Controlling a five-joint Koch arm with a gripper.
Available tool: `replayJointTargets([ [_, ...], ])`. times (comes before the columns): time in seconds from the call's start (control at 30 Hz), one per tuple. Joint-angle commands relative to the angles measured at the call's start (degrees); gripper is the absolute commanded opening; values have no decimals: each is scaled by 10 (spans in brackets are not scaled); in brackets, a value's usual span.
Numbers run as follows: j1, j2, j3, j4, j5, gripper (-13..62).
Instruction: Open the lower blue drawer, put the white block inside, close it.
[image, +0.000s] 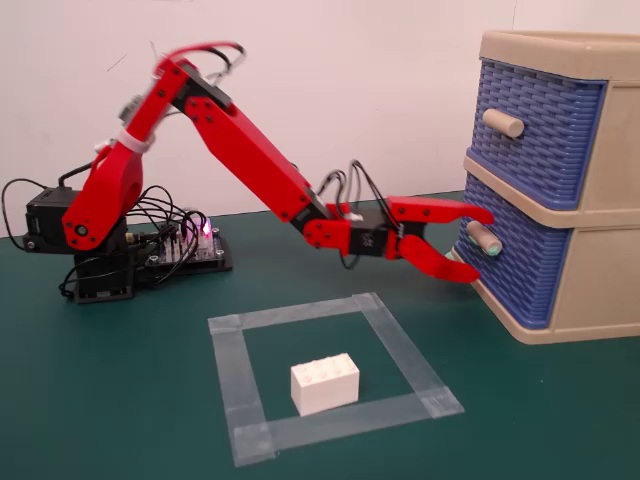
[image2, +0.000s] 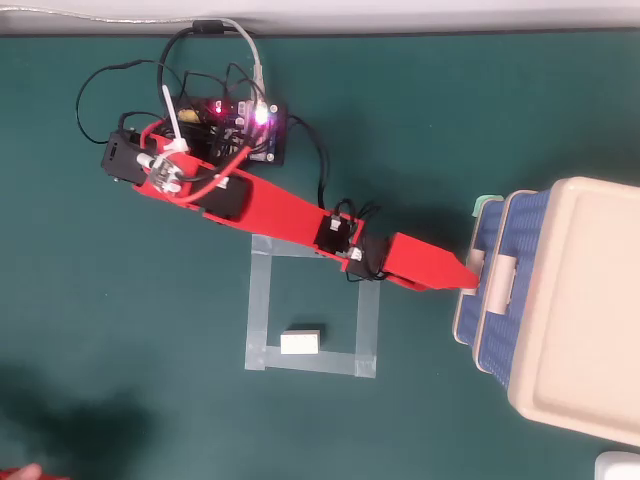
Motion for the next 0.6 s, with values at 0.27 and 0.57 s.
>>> replayJointTargets([
  [0.27, -53, -10, -116, 111, 36, 76],
  [0.57, -54, 28, -109, 180, 38, -79],
])
